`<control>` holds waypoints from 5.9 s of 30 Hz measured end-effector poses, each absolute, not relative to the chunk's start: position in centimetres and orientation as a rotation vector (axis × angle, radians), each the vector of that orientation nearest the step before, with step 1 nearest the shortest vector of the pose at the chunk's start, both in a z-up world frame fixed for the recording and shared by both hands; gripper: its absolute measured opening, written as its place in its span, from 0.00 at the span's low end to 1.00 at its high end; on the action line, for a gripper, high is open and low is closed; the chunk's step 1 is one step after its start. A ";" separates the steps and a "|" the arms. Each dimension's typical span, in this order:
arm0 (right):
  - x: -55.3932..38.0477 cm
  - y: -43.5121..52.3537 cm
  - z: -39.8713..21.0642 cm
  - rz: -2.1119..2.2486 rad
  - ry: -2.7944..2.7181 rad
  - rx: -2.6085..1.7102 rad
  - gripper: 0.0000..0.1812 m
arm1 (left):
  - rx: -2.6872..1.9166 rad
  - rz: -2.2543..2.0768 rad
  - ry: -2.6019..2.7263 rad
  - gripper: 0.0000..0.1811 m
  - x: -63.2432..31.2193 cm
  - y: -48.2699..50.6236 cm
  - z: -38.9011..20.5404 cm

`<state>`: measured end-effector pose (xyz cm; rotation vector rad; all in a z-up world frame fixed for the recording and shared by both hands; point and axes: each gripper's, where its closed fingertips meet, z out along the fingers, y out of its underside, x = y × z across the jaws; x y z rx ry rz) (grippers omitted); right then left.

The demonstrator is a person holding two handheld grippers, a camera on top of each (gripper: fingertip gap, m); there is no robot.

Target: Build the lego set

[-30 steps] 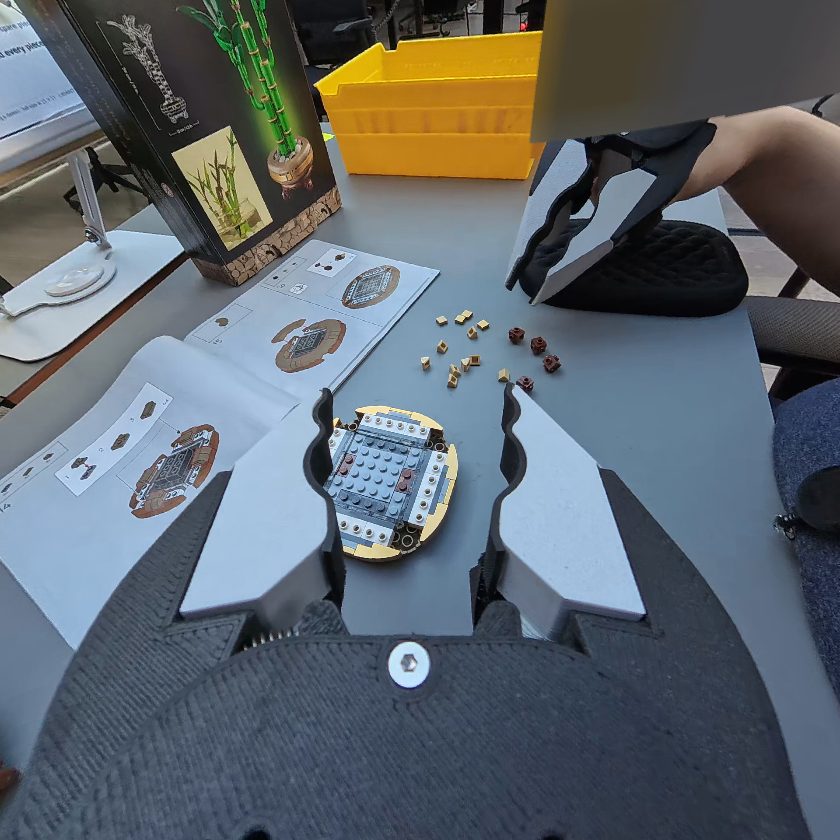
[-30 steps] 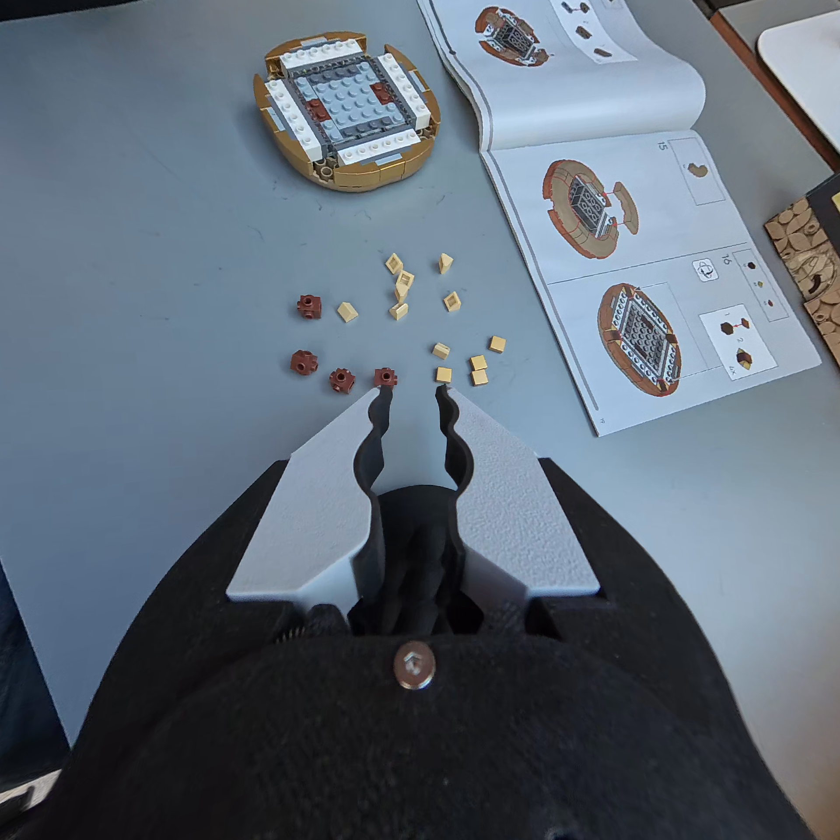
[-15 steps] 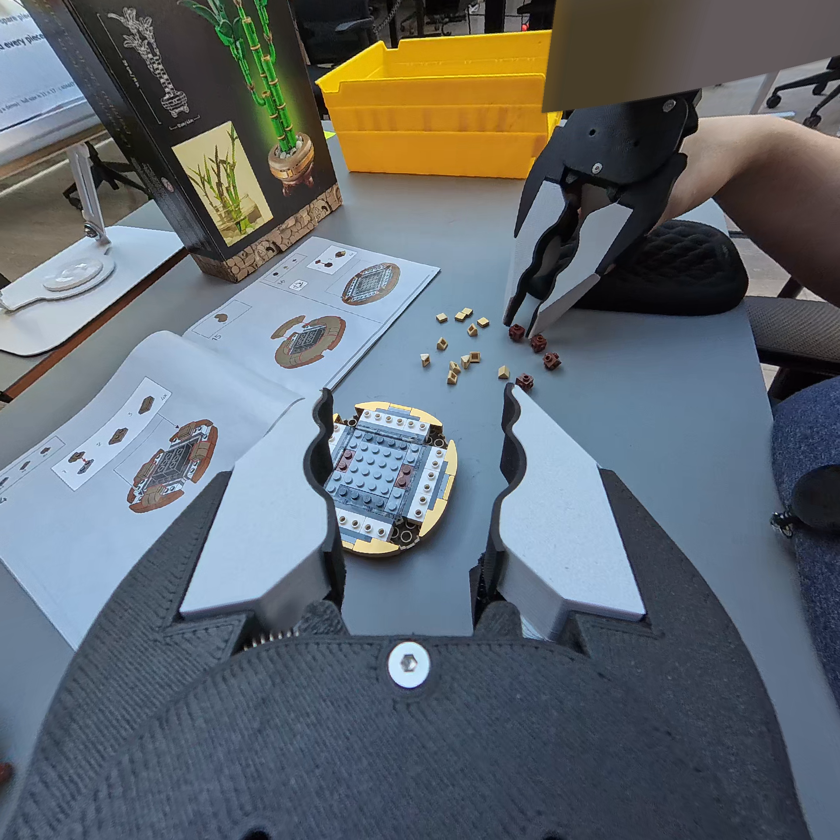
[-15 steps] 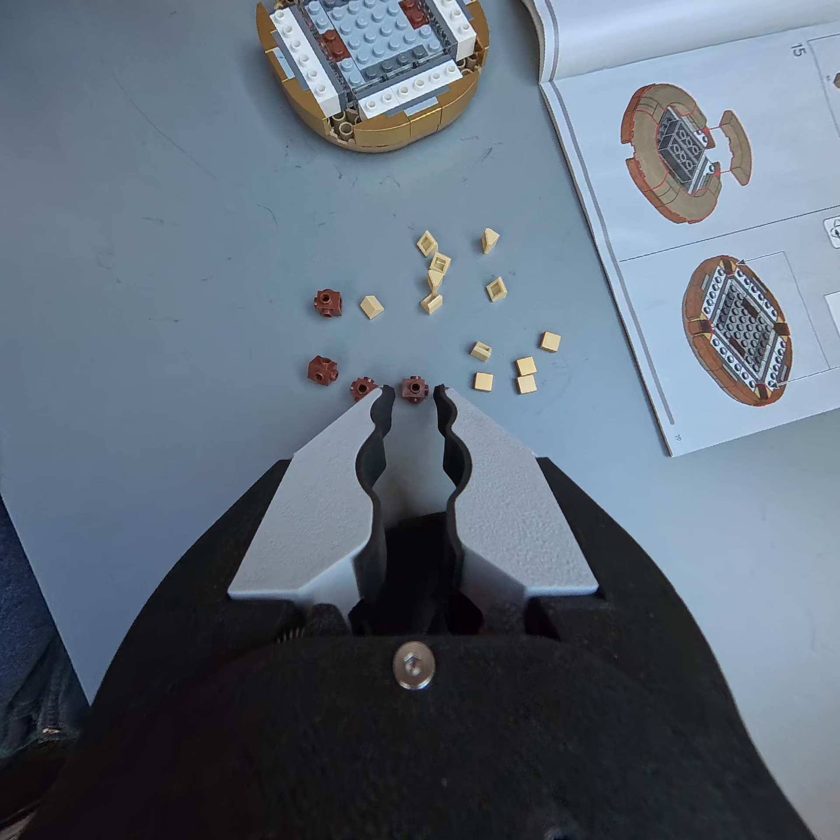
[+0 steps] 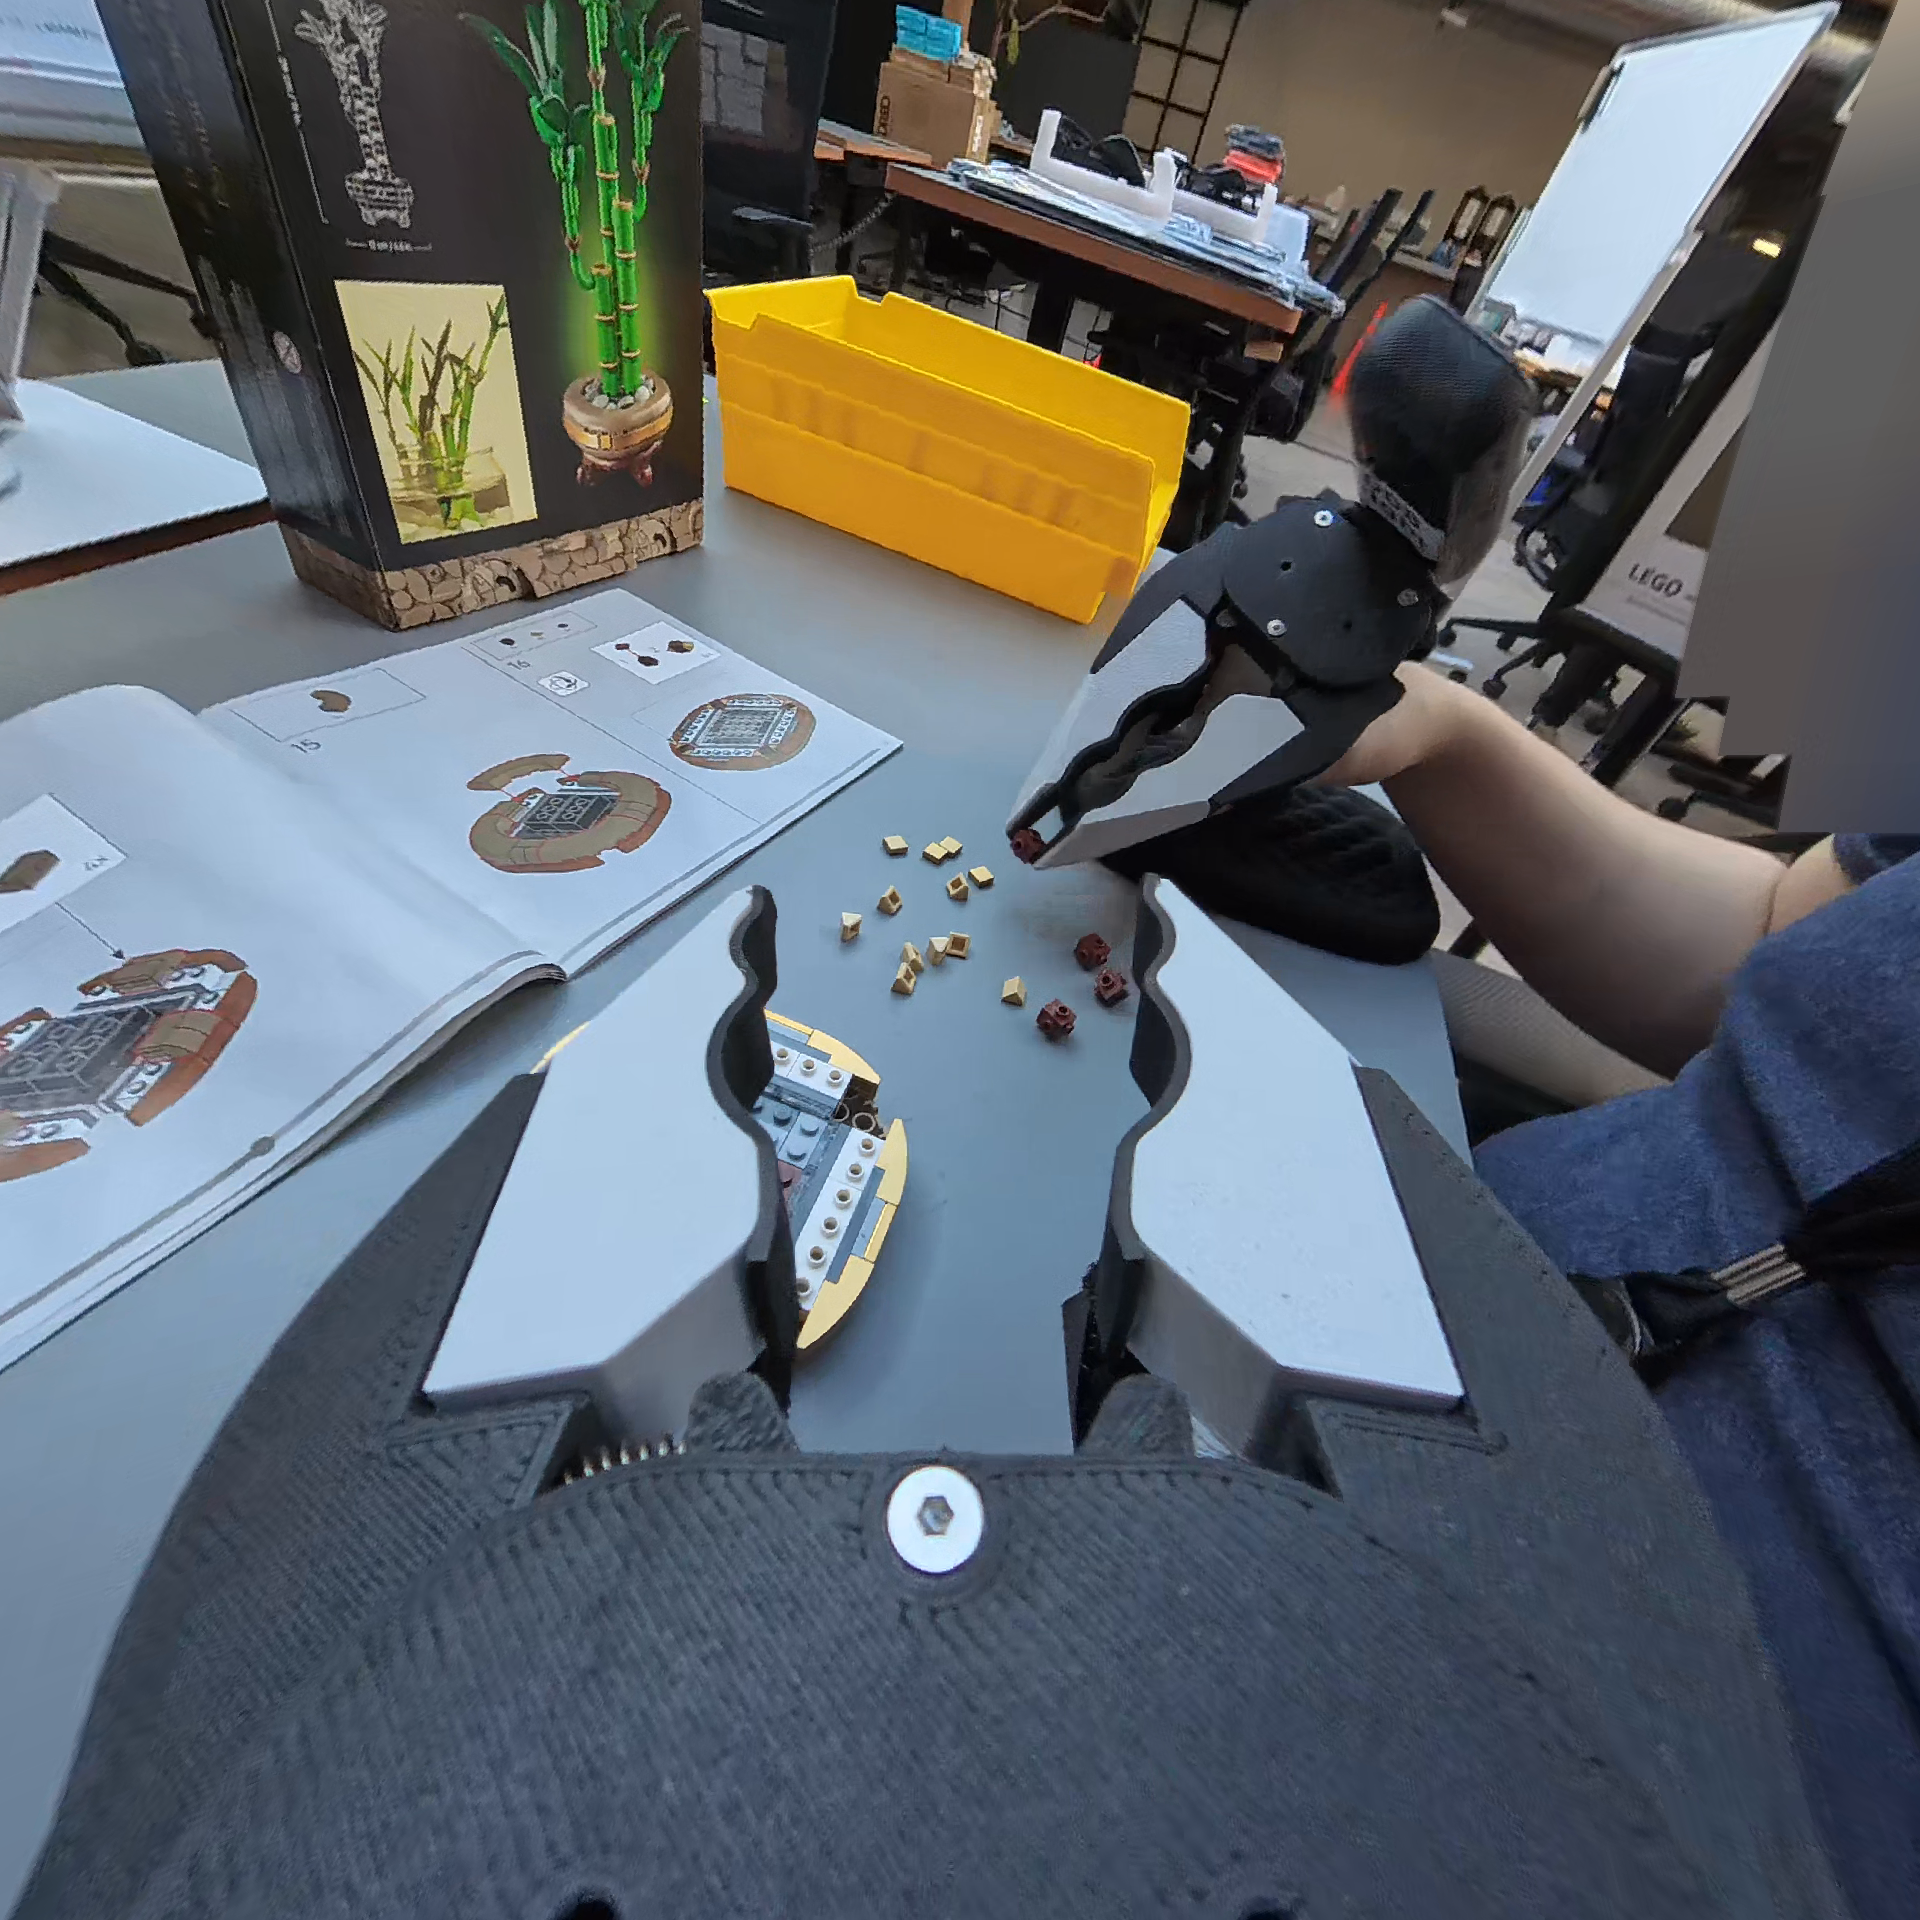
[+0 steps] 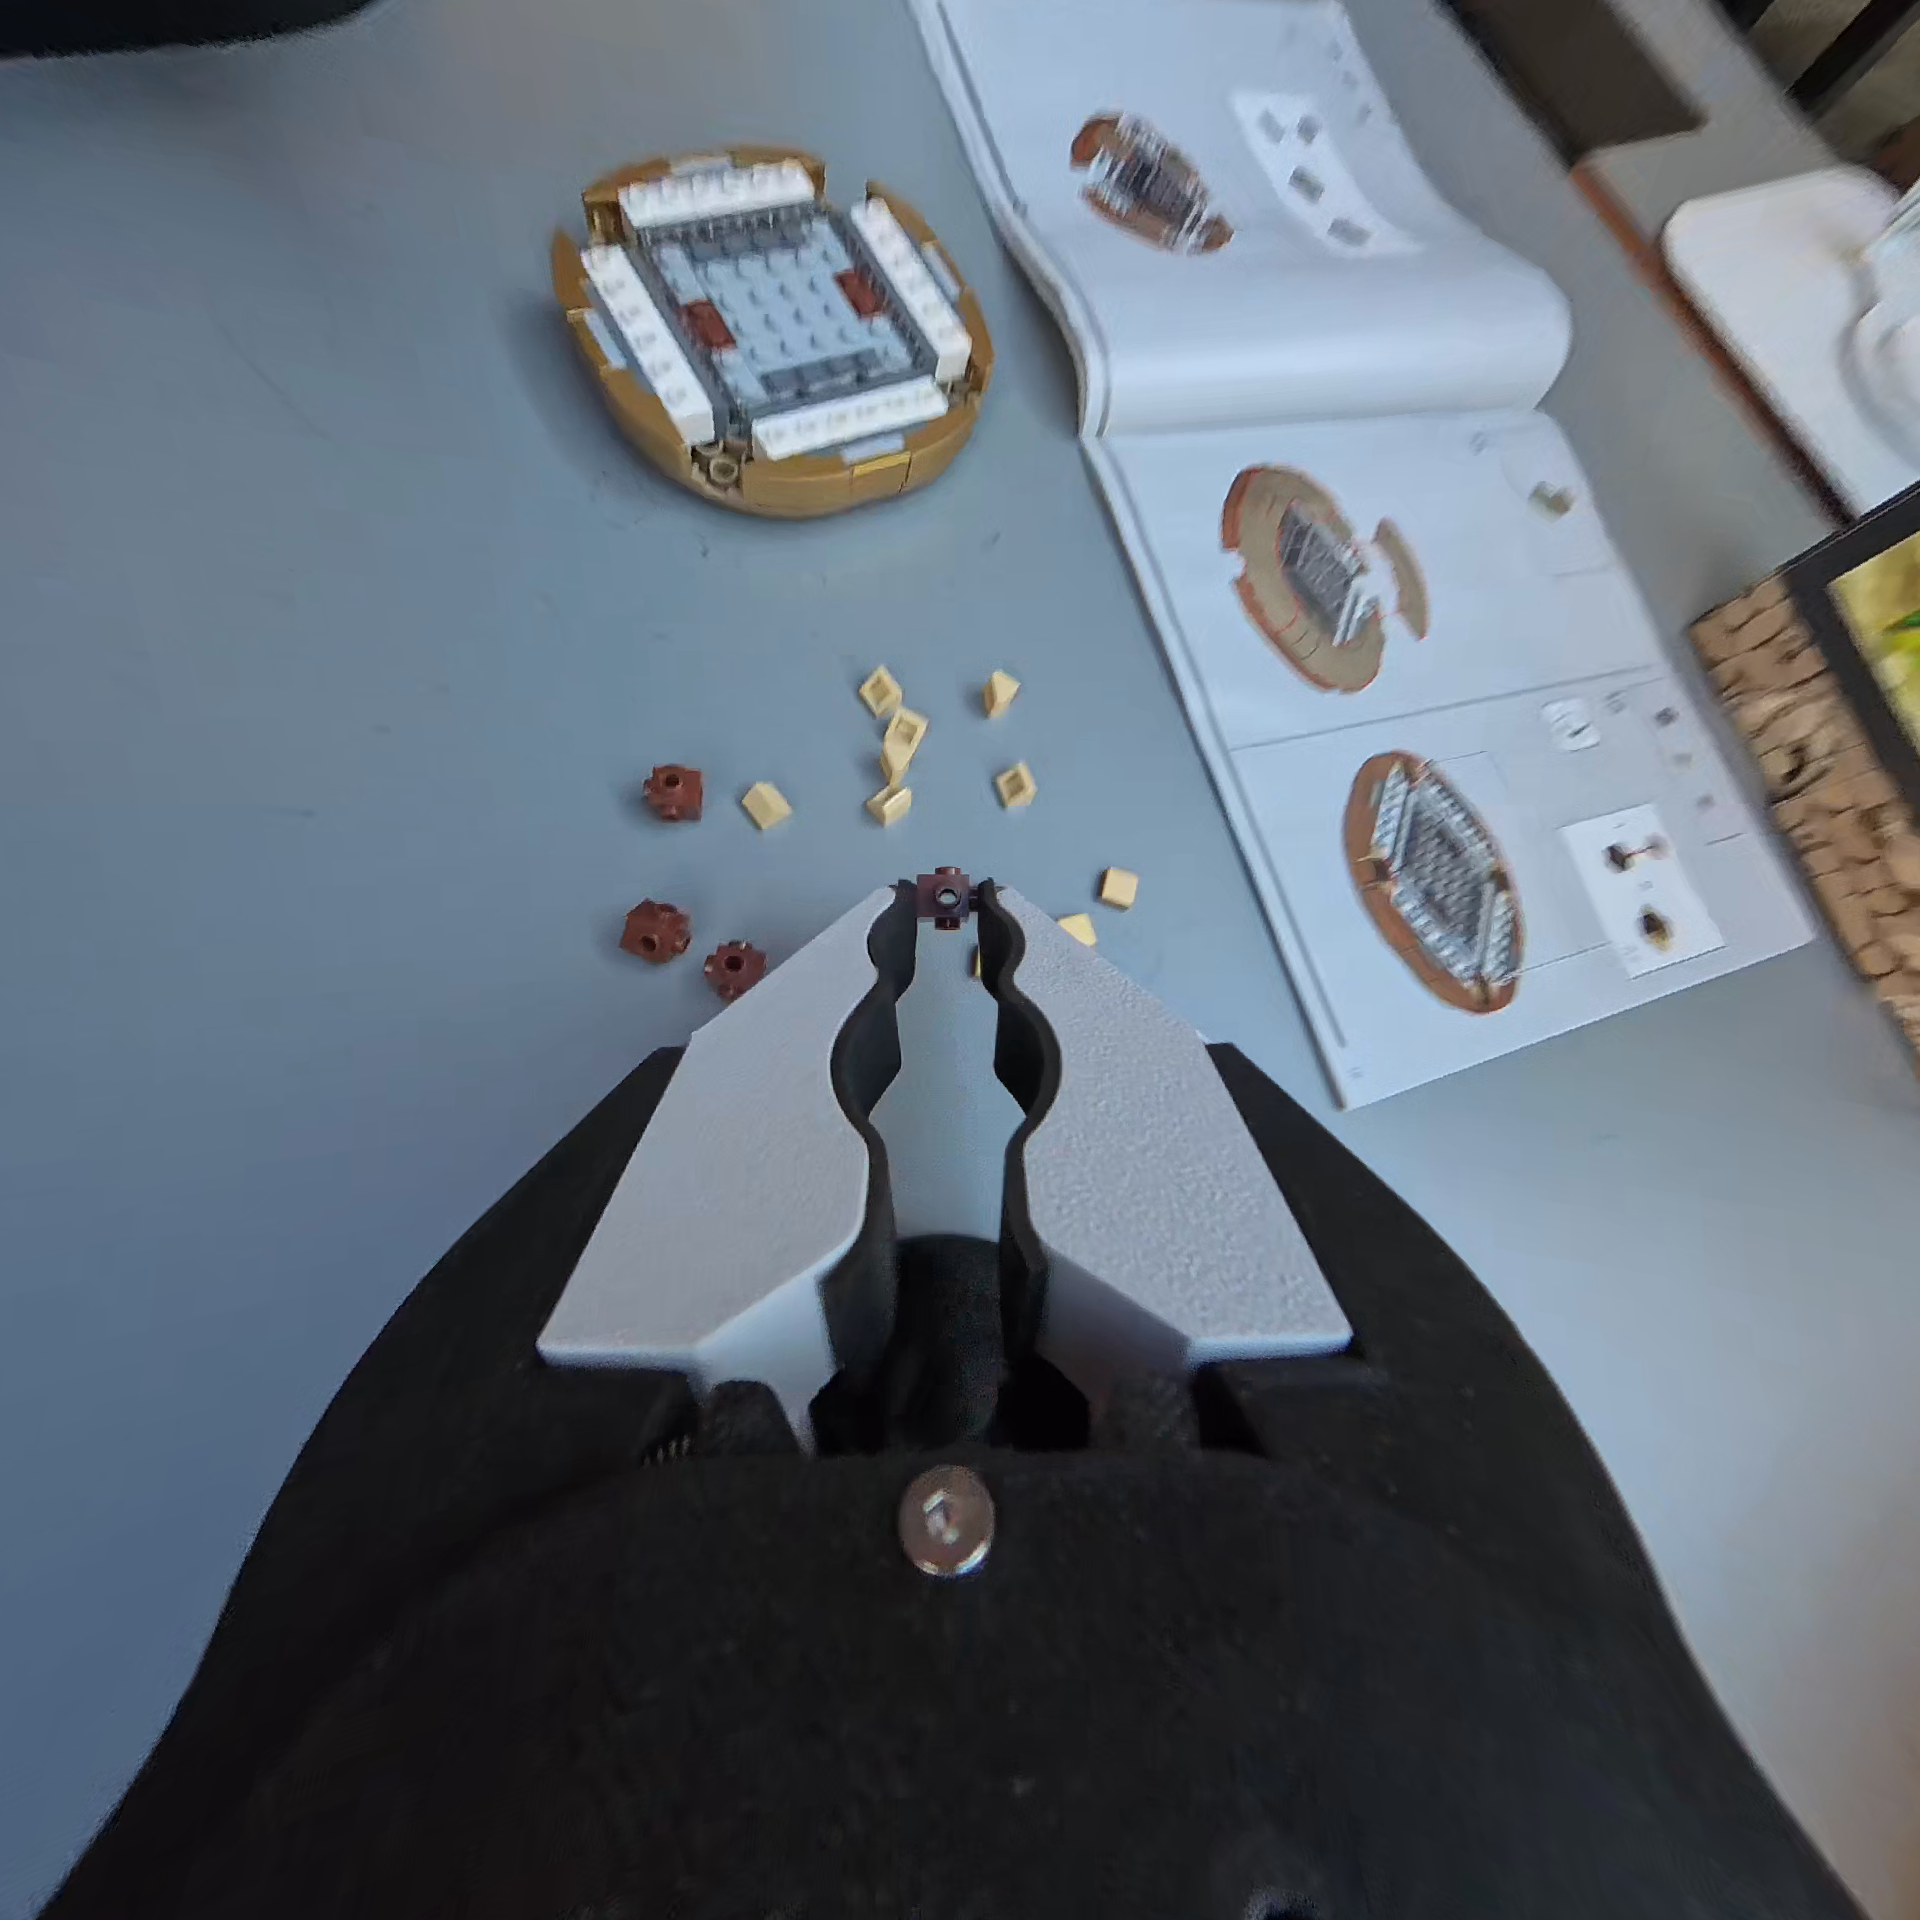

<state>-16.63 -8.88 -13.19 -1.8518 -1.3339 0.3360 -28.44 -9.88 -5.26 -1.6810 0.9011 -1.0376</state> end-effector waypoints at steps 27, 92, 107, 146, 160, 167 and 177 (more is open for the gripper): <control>-19.3 -10.3 -2.7 0.063 -1.090 -1.058 0.06 | -1.790 -1.257 0.777 0.21 -19.7 -10.5 -3.5; -17.7 -8.9 -3.0 0.279 -0.971 -1.195 0.09 | -1.408 -0.967 1.022 0.05 -20.4 -13.1 -4.7; -13.5 -5.9 -2.1 0.287 -0.716 -1.305 0.08 | -1.409 -0.994 0.969 0.05 -23.0 -11.7 -3.7; -15.1 -7.6 -14.9 0.359 -1.352 -2.021 0.07 | -1.354 -0.975 0.929 0.05 -25.9 -11.1 -3.0; -15.7 -7.8 -15.9 0.445 -1.317 -2.113 0.08 | -1.365 -0.994 0.934 0.05 -25.7 -11.1 -3.2; -15.7 -7.8 -16.1 0.417 -1.347 -2.117 0.04 | -1.371 -0.999 0.941 0.05 -25.5 -11.1 -3.4; -15.6 -7.2 -14.6 0.386 -1.342 -1.997 0.04 | -1.423 -1.029 0.979 0.05 -24.9 -11.1 -4.5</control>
